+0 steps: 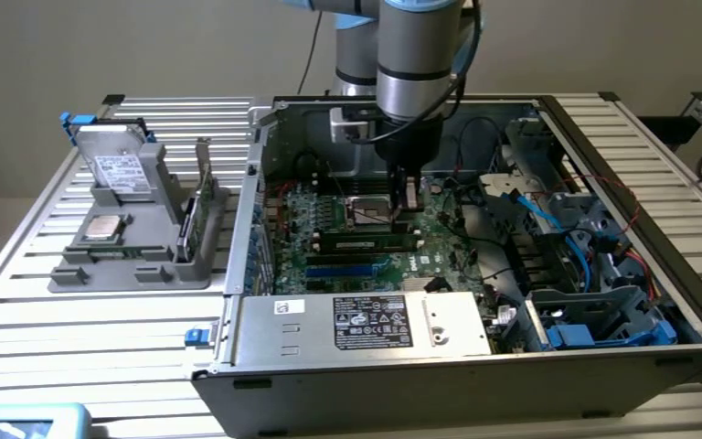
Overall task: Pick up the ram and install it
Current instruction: 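Press down the ram until it locks into place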
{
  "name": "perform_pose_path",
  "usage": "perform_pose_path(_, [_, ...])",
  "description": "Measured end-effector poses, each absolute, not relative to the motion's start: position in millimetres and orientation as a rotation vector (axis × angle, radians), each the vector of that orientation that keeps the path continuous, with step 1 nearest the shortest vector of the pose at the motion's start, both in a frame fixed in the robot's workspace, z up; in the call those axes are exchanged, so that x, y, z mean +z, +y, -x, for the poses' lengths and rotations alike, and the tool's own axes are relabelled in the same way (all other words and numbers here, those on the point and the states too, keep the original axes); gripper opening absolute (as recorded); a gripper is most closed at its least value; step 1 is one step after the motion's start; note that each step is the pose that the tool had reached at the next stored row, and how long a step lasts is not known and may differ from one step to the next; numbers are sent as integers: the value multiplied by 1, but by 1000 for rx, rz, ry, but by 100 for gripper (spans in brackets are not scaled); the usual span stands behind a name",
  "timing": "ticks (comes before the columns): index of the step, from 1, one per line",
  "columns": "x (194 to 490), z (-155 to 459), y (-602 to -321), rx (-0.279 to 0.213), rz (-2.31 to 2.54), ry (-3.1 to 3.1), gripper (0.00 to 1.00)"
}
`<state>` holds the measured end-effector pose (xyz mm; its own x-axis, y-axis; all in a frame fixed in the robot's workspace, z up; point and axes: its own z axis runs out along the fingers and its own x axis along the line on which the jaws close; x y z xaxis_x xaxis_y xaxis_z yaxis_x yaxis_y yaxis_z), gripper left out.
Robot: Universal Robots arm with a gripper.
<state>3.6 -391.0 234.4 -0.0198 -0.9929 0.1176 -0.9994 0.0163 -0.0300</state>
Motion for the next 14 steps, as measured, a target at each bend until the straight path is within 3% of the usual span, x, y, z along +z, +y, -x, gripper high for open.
perform_pose_path(14, [230,-4,-391,167,-2157,-2195,11])
